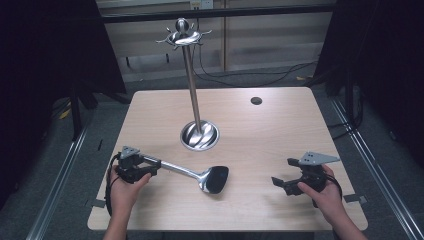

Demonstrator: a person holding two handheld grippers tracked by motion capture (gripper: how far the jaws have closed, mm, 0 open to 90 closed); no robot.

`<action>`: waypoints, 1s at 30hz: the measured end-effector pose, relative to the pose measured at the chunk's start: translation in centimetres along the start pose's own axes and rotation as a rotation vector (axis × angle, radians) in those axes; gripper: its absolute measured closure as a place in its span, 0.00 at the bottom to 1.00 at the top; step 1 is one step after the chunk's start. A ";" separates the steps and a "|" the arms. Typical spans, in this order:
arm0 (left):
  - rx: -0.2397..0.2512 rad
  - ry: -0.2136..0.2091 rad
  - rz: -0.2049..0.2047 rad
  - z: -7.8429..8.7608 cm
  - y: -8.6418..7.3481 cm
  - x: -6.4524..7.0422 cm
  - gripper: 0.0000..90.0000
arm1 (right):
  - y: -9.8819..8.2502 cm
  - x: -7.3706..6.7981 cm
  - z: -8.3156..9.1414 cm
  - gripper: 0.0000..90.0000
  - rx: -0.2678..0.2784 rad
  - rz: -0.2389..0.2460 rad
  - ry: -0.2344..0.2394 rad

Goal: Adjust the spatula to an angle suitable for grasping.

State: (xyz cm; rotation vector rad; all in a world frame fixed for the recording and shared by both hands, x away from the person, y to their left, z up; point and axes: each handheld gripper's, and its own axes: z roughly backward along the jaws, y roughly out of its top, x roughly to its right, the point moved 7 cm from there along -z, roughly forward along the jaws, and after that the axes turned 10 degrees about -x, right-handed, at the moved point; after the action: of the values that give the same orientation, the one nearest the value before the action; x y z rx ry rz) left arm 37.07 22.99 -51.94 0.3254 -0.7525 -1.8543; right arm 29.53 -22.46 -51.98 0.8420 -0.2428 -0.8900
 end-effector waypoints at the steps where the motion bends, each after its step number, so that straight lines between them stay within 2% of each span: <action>1: 0.000 0.008 0.003 0.0 -0.1 -0.1 0.32 | 0.0 0.0 0.0 0.04 -0.001 -0.001 0.001; 5: -0.010 0.017 -0.004 0.1 -0.2 -0.2 0.43 | 0.1 0.1 0.3 0.04 0.006 -0.002 -0.004; 6: -0.011 0.016 -0.004 0.1 -0.3 -0.2 0.43 | 0.1 0.1 0.3 0.04 0.008 -0.002 -0.003; 9: -0.026 0.032 0.015 0.3 -0.4 -0.5 0.61 | 0.2 0.1 0.4 0.04 0.010 -0.004 -0.003; 10: -0.043 0.049 0.014 0.3 -0.5 -0.8 0.76 | 0.2 0.1 0.4 0.04 0.012 -0.004 -0.004; 11: -0.053 0.056 0.019 0.3 -0.6 -1.0 0.76 | 0.2 0.1 0.4 0.04 0.012 -0.004 -0.004; 12: -0.057 0.054 0.031 0.2 -0.7 -1.1 0.86 | 0.2 0.0 0.4 0.04 0.012 -0.004 -0.003; 13: -0.067 0.064 0.038 0.2 -0.8 -1.3 0.86 | 0.2 0.0 0.4 0.04 0.012 -0.004 -0.003; 14: -0.071 0.073 0.045 0.1 -0.8 -1.5 0.93 | 0.1 0.0 0.4 0.04 0.011 -0.003 -0.003; 18: -0.080 0.091 0.084 -0.3 -0.8 -2.0 0.99 | 0.0 0.1 0.6 0.04 0.011 -0.005 -0.007; 19: -0.091 0.102 0.078 -0.4 -0.9 -2.2 1.00 | 0.0 0.1 0.6 0.04 0.014 -0.001 -0.007; 20: -0.089 0.105 0.095 -0.6 -0.8 -2.3 1.00 | 0.0 0.1 0.7 0.04 0.015 -0.003 -0.009; 28: -0.119 0.105 0.110 -1.9 -0.6 -2.6 1.00 | -0.8 0.3 1.6 0.04 0.015 -0.021 -0.028; 29: -0.111 0.106 0.128 -2.2 -0.5 -2.5 1.00 | -0.8 0.3 1.6 0.04 0.015 -0.021 -0.028; 30: -0.114 0.106 0.129 -2.3 -0.4 -2.6 1.00 | -0.9 0.4 1.7 0.04 0.016 -0.021 -0.032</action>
State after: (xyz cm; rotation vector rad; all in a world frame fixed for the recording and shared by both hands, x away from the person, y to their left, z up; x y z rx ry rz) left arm 39.07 24.61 -54.29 0.2928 -0.5799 -1.7363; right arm 28.34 -24.02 -51.56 0.8469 -0.2697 -0.9230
